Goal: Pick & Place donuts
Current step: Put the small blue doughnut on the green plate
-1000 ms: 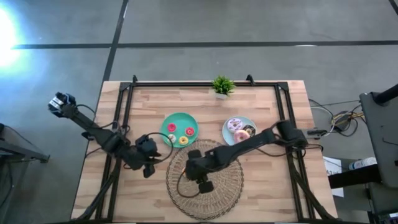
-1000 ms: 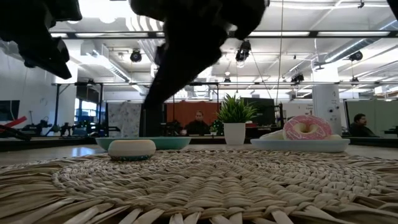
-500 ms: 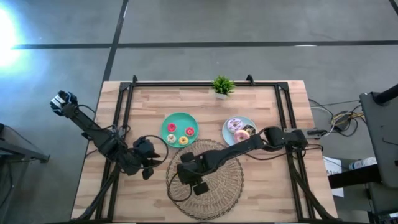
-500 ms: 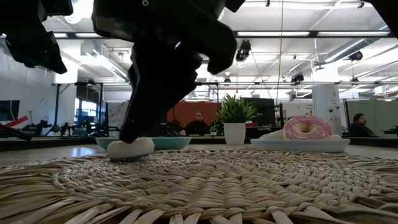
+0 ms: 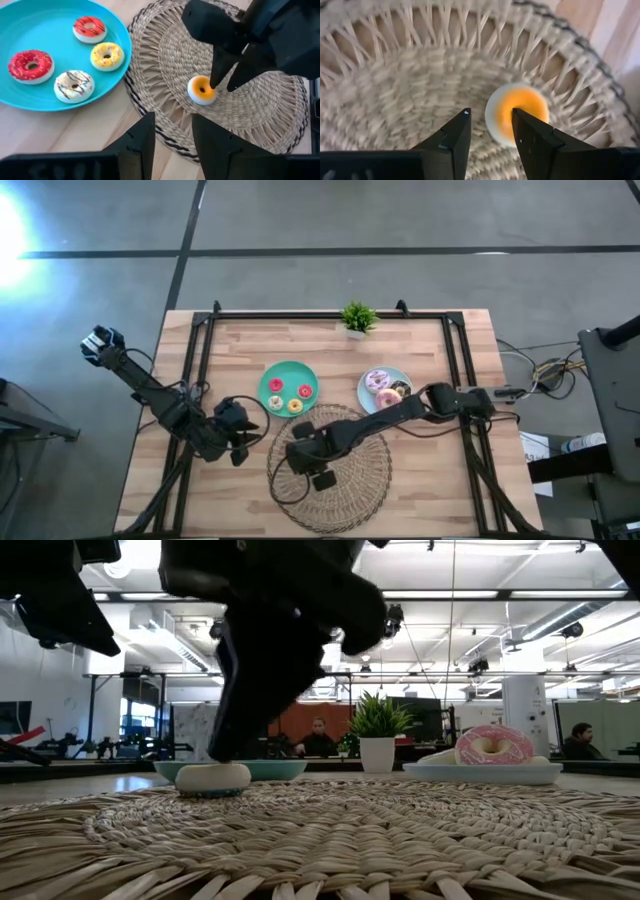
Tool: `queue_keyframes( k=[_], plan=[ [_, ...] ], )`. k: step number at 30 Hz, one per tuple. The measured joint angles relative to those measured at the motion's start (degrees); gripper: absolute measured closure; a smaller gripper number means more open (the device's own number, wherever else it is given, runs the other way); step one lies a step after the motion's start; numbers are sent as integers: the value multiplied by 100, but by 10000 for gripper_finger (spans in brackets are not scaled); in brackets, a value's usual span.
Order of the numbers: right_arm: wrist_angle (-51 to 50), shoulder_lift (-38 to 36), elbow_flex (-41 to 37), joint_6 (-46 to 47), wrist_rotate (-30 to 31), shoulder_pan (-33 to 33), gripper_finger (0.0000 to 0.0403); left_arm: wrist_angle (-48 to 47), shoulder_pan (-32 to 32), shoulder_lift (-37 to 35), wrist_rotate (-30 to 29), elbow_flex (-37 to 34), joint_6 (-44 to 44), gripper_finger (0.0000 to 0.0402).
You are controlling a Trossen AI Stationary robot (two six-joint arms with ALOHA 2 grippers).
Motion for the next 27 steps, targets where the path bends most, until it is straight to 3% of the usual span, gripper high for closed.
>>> queue_keyframes(
  k=[8, 16, 27],
  plan=[
    [496, -4, -502, 69, -2, 2, 268, -2, 0, 0, -28, -1, 4, 298],
    [726, -4, -513, 125, 156, -34, 275, -27, 2, 2, -27, -98, -71, 298],
    [904, -4, -626, 488, 122, -238, 384, 0, 2, 2, -67, -98, -164, 298]
  ],
)
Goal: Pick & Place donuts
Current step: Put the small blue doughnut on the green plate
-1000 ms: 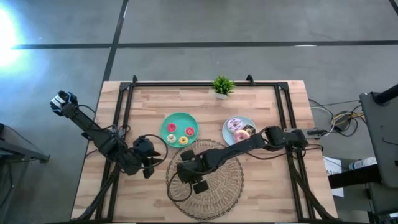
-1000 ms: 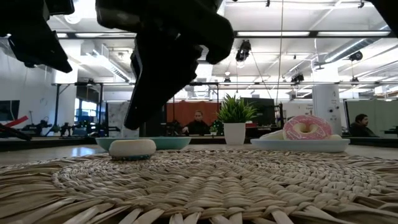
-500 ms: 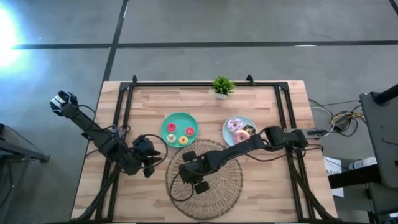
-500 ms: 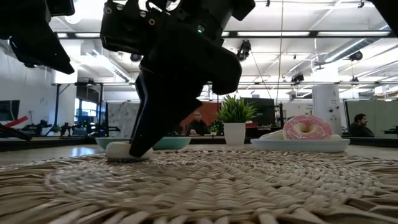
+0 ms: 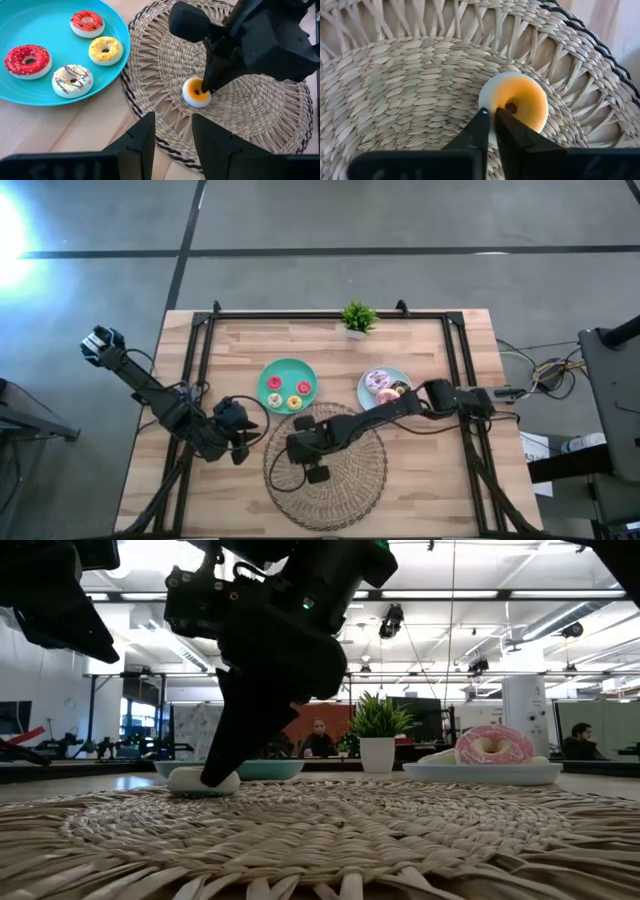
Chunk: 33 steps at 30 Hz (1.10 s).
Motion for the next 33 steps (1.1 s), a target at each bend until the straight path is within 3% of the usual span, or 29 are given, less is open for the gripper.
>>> queue_keyframes(
  k=[6, 14, 20, 25, 29, 33],
  plan=[
    [-85, -323, -16, 563, -376, -174, 392, 3, 0, 0, -123, 0, 52, 298],
    [476, -1559, -728, 2256, -653, -835, 392, 4, 0, 0, -1110, 52, 710, 298],
    [3228, -2571, -2090, 5065, -571, -1408, 392, 190, 4, 10, -2207, 41, 1629, 298],
    [5551, -2743, -3111, 7302, -45, -1465, 392, 779, 30, 52, -3444, 33, 2654, 298],
    [6300, -2719, -3454, 8316, 349, -1344, 392, 1445, 129, 71, -4362, 34, 3652, 298],
    [6605, -2719, -3518, 8791, 616, -1321, 392, 1645, 311, 70, -4256, 20, 3899, 298]
  ],
)
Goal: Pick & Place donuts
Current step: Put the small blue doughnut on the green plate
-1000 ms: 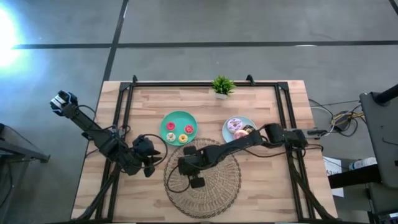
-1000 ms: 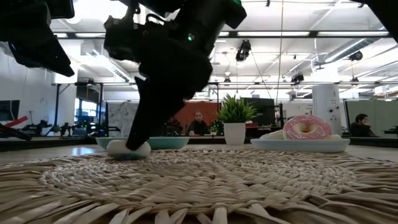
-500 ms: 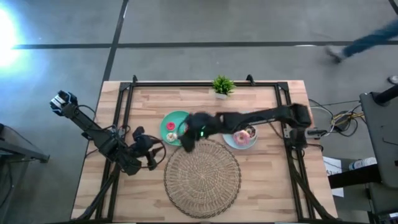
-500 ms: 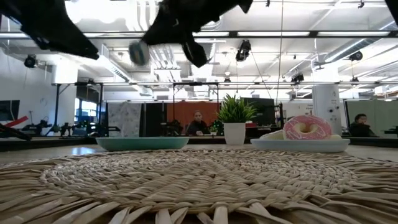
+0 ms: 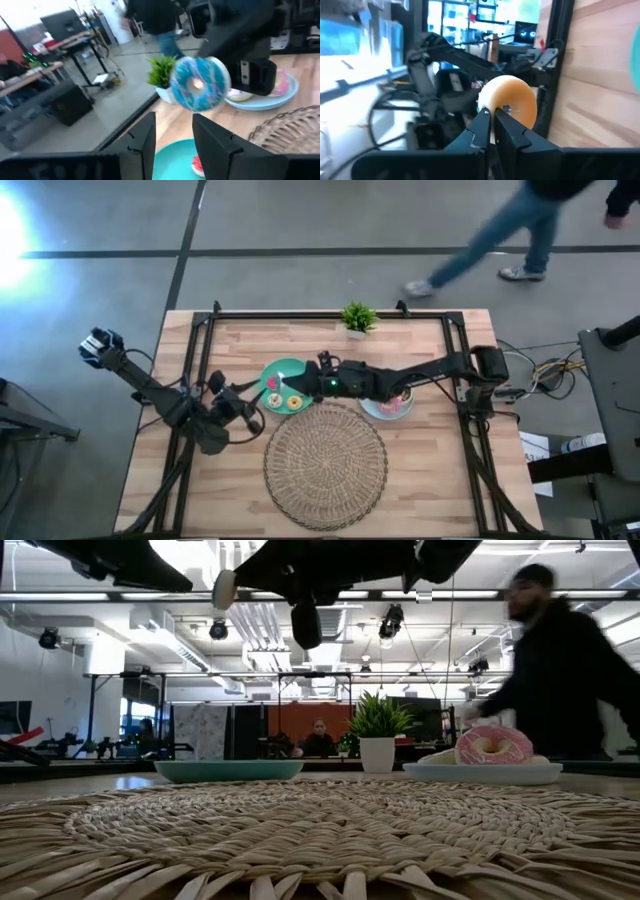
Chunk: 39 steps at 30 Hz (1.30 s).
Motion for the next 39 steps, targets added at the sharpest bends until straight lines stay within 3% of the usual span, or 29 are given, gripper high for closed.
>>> queue_keyframes(
  k=[5, 20, 26, 30, 39],
  plan=[
    [-79, 0, 175, 306, 42, -3, 392, 347, 220, 21, 488, -2, 22, 298],
    [-349, 1, 285, 581, 762, 45, 392, 1126, 526, 393, 428, 143, 774, 296],
    [-353, 1, 285, 580, 761, 51, 392, 1222, 592, 667, 466, 153, 704, 255],
    [-353, 2, 288, 622, 762, 72, 392, 1276, 592, 752, 92, 155, 722, 227],
    [-353, 2, 298, 828, 906, 115, 392, 1379, 736, 856, 207, 155, 718, 219]
  ],
)
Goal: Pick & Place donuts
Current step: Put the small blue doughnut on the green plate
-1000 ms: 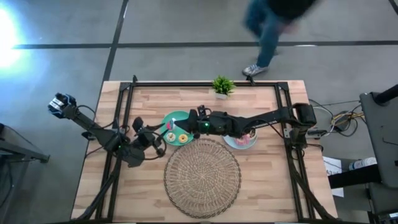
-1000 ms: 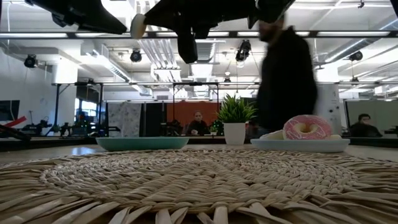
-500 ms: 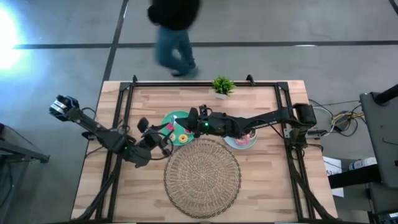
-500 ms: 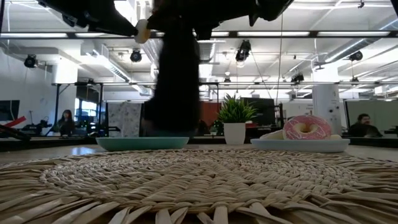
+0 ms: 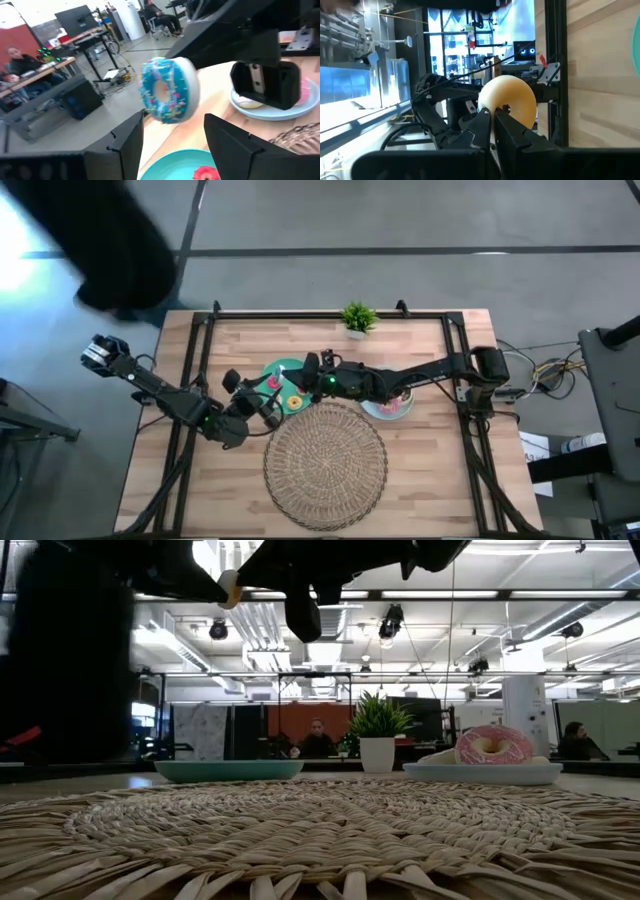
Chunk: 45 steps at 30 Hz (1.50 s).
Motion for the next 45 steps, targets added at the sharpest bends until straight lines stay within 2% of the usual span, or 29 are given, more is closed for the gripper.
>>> queue_keyframes(
  k=[4, 13, 18, 22, 34, 38, 45],
  plan=[
    [-7, -1, 0, 7, 2, -2, 392, 239, 128, 115, 199, 0, 58, 219],
    [4, 0, 0, -14, 5, 9, 392, 312, 238, 112, -319, 2, 151, 221],
    [-15, 0, 0, -13, 6, 11, 392, 541, 241, 107, -104, 2, 319, 228],
    [-108, 0, 0, 8, 6, 7, 392, 567, 241, 110, -69, 2, 331, 257],
    [-251, 0, 0, -109, -21, 4, 391, 580, 275, 110, -82, 2, 656, 385],
    [-467, -46, 0, -381, -42, -5, 370, 567, 291, 110, -93, 2, 831, 397],
    [-1485, -384, -2, -956, -88, -35, 296, 140, 303, 110, -91, 5, 923, 398]
  ],
)
